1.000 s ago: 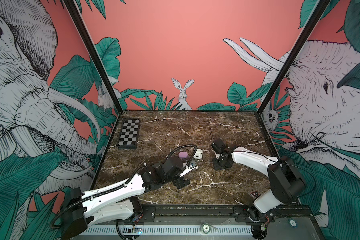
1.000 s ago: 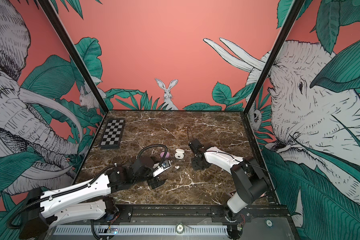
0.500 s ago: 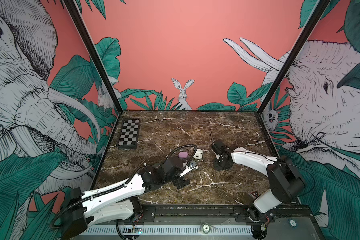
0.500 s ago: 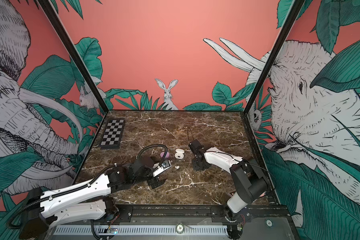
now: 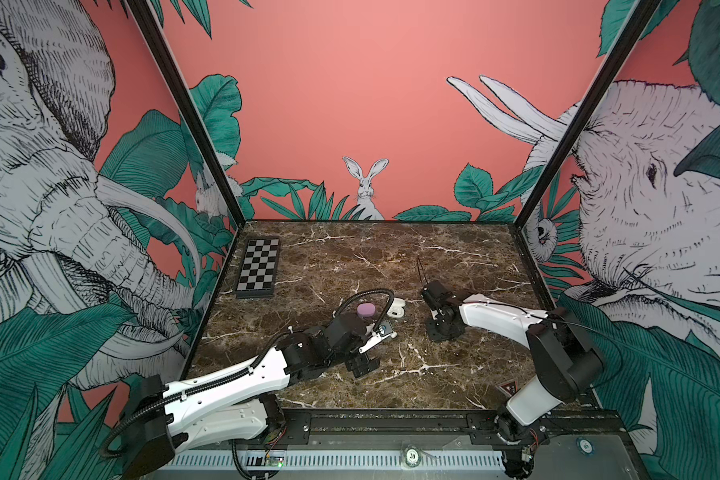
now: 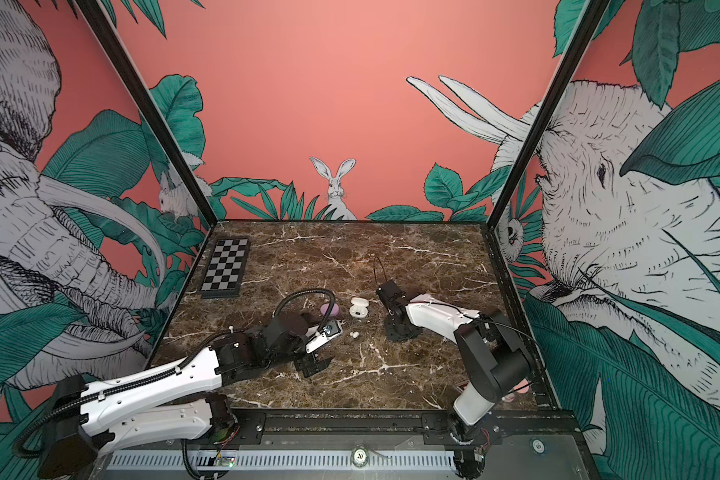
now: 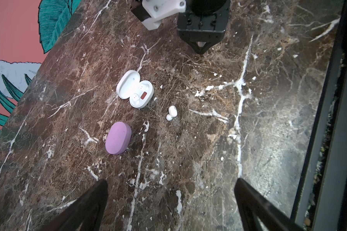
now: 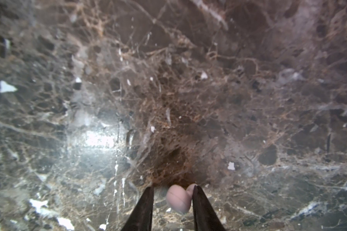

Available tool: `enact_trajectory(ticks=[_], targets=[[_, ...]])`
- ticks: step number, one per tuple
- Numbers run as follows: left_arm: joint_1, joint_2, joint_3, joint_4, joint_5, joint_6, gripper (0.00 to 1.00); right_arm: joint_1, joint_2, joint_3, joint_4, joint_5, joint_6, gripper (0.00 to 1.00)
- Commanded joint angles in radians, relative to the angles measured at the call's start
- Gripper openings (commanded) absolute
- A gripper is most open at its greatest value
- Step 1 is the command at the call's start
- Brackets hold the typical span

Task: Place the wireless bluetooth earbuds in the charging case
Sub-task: 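Lift the white earbud with the right gripper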

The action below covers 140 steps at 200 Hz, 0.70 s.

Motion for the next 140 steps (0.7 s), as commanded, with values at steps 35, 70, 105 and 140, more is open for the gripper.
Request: enact_trajectory(ticks=[35,70,105,140], targets=[[-0.004,-0.005,-0.009,0.012,-0.002,0.013,0.99,-0.005,0.012,-0.016,-0.010,0.022,-0.005,0.31],[-0.004,-0.002,-0.009,0.012,-0.001,0.013,0.99,-0.005,0.016,-0.012,-0.015,0.025,-0.006,0.29],[-0.004,0.000,-0.007,0.011,-0.002,0.013,0.99,-0.005,0.021,-0.005,-0.022,0.033,-0.005,0.27],[-0.004,0.000,-0.007,0.012,-0.003,0.015,0.99,-0.004,0.025,-0.002,-0.028,0.041,-0.006,0.25]])
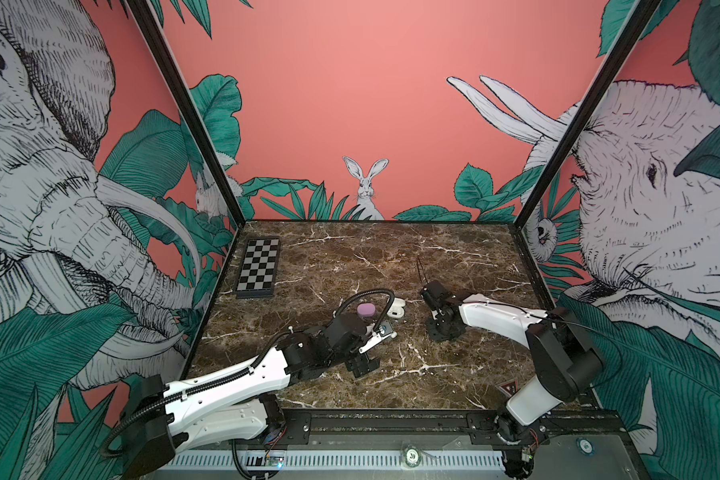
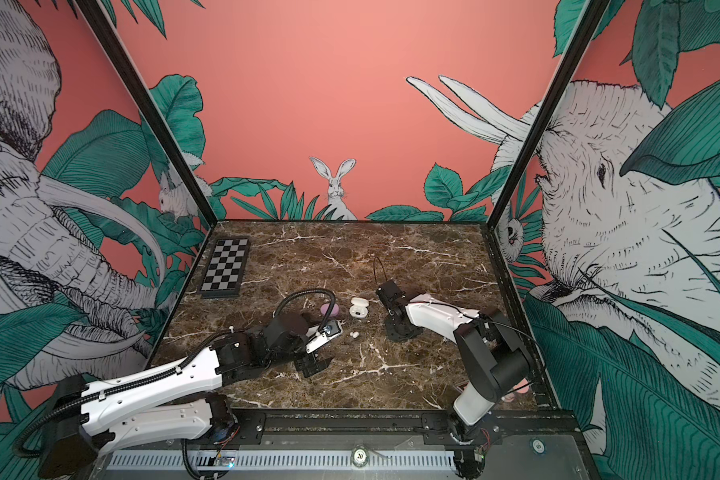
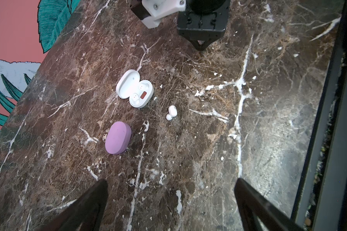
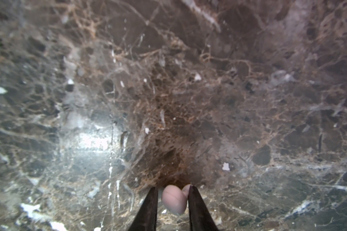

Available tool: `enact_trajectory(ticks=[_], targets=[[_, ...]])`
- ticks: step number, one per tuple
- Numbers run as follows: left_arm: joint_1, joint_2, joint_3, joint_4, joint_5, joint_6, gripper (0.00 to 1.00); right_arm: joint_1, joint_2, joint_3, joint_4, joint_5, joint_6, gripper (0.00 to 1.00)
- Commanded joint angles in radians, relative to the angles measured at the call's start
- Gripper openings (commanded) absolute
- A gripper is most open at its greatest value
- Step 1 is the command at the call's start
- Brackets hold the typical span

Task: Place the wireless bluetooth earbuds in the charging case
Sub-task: 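Lift the white earbud with the right gripper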

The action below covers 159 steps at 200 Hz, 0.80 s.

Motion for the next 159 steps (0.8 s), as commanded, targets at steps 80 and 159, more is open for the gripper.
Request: enact_trajectory(ticks=[80,159], targets=[[-0.004,-0.001,-0.008,0.012,-0.004,0.016,0.99,-0.005,0.021,0.011,-0.043,0.039,-0.003,0.21],[-0.002,-0.001,-0.006,0.011,-0.007,0.017,0.99,-0.005,-0.017,0.042,-0.082,0.041,0.001,0.16]])
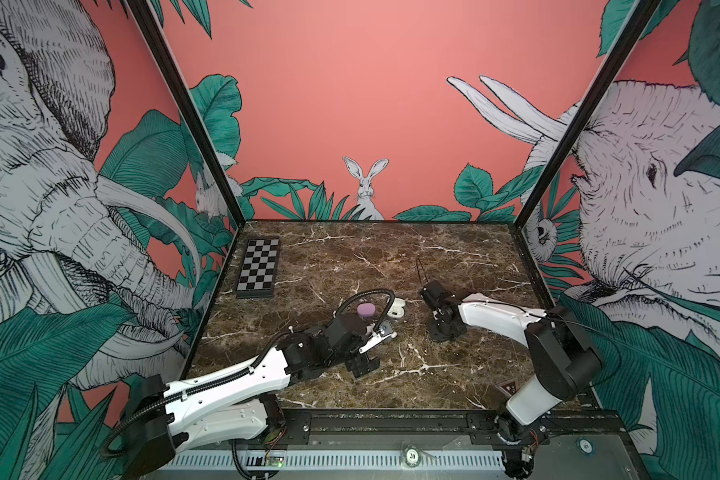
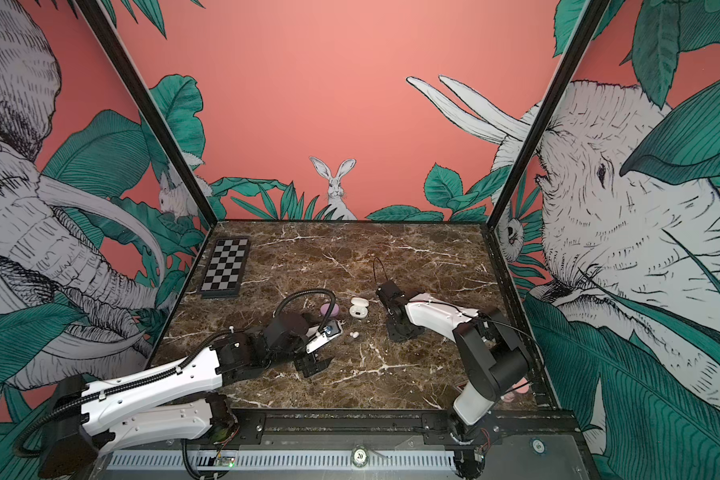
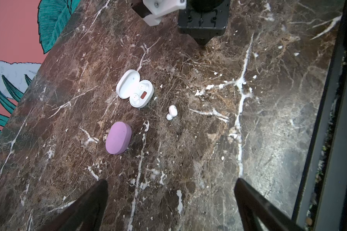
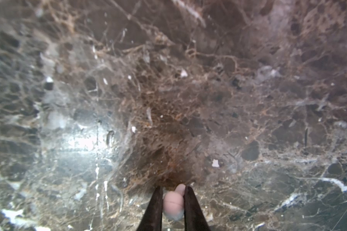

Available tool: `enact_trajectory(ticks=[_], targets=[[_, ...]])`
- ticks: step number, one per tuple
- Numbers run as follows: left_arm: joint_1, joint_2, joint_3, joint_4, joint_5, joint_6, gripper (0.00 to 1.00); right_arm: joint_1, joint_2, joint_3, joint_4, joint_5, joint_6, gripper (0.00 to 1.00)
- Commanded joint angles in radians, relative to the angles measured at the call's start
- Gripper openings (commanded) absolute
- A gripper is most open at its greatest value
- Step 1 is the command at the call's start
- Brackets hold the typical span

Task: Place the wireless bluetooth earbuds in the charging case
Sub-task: 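Lift the white earbud with the right gripper, then carry the earbud toward the open case while the left gripper grips the case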

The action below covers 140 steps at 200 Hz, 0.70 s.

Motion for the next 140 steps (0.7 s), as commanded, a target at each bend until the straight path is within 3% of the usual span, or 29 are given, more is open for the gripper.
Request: enact_trajectory(ticks=[1,71,140], targets=[[-0.003,-0.003,-0.006,0.011,-0.005,0.010,0.99,-0.005,-0.021,0.031,-0.049,0.011,0.001,0.16],[-0.004,-0.003,-0.004,0.011,-0.006,0.011,0.99,-0.005,-0.071,0.068,-0.085,-0.019,-0.002,0.14],[-0.004,-0.004,-0.005,0.011,-0.006,0.014,0.99,-0.005,-0.077,0.091,-0.073,-0.118,-0.006,0.14]])
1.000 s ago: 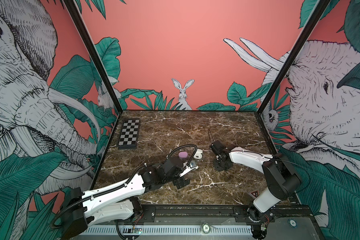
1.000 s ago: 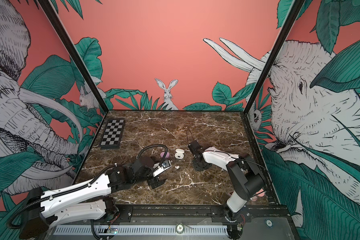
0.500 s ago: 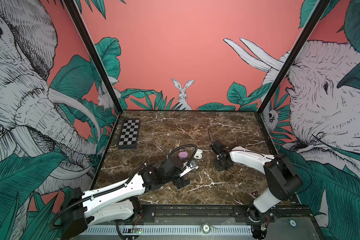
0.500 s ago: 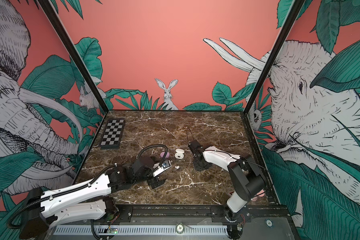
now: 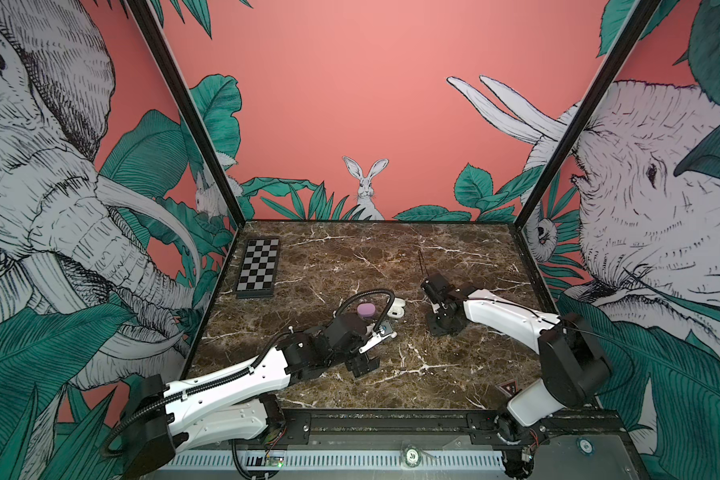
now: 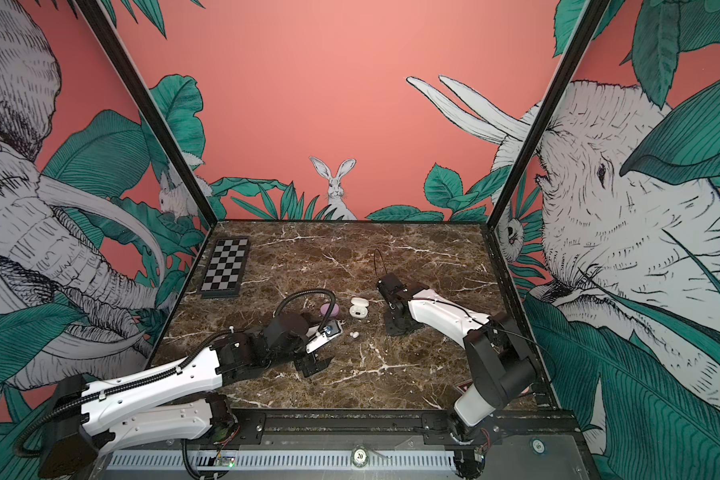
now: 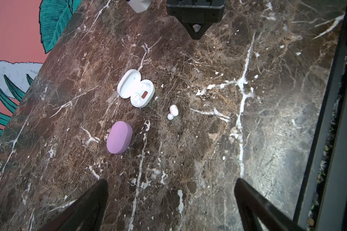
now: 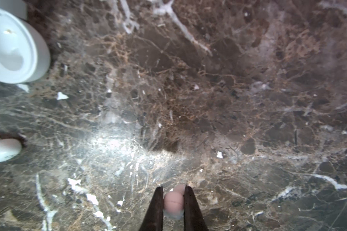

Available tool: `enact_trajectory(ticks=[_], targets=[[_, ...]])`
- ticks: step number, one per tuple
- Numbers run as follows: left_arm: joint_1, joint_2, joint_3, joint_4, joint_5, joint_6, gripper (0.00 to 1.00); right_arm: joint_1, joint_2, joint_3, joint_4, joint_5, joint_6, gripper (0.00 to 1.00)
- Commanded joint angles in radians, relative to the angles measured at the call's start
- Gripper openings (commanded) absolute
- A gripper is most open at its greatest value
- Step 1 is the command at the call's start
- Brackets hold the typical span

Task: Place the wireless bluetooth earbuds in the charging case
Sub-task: 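Carry the earbud toward the open case while the left gripper grips the case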

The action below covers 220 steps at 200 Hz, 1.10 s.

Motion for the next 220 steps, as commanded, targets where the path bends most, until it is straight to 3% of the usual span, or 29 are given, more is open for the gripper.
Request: enact_trajectory(ticks=[1,137,220], targets=[[-0.003,-0.005,-0.005,0.011,-0.002,0.013,0.99,-0.005,-0.021,0.026,-0.016,-0.040,-0.004,0.14],[-0.004,-0.018,-0.006,-0.004,0.004,0.023,0.99,-0.005,-0.005,0.071,0.042,-0.169,0.029,0.13],[-0.005,-0.209,-0.035,-0.104,0.023,0.104,0.99,0.000,0.080,0.146,0.098,-0.262,0.044,0.13]])
